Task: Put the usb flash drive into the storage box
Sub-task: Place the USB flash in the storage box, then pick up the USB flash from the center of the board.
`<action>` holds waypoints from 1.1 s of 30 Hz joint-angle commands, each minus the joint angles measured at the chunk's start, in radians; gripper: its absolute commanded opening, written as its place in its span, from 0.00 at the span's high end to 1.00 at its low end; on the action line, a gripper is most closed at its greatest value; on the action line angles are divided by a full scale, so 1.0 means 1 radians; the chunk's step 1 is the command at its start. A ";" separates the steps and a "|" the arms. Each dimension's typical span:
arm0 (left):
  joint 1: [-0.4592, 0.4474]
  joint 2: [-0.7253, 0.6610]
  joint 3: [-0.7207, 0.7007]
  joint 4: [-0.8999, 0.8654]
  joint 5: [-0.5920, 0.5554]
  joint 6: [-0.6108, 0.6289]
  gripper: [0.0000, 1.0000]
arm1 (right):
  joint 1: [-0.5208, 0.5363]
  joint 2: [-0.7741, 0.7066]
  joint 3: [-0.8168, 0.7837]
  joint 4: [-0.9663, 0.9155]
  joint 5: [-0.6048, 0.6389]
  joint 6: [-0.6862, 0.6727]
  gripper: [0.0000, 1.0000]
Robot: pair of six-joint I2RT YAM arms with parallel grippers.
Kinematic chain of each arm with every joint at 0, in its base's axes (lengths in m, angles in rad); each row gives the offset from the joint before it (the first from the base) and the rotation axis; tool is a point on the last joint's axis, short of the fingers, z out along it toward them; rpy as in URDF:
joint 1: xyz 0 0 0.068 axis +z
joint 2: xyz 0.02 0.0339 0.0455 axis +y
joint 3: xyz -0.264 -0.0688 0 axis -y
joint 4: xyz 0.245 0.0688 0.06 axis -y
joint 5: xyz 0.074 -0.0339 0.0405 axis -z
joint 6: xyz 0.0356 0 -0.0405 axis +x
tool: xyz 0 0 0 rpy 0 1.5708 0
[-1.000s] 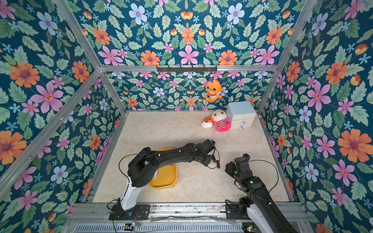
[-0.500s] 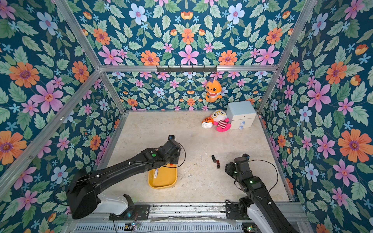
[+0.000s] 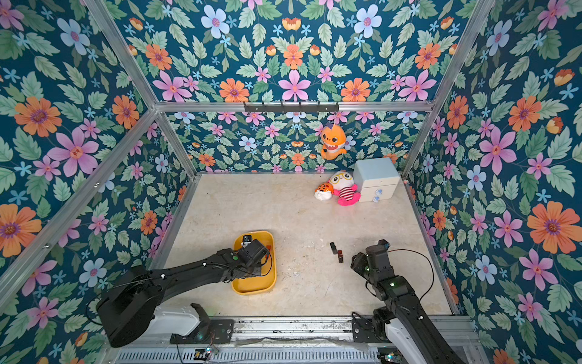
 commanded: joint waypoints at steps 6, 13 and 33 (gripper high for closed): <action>0.002 0.006 0.020 0.008 -0.004 -0.009 0.64 | 0.001 0.002 -0.001 0.013 -0.004 -0.010 0.42; 0.002 -0.068 0.136 -0.120 -0.022 0.018 0.39 | 0.002 0.055 0.016 0.023 -0.013 -0.020 0.40; 0.002 -0.398 0.188 -0.244 0.024 0.154 0.36 | 0.152 0.622 0.398 -0.225 0.053 -0.157 0.39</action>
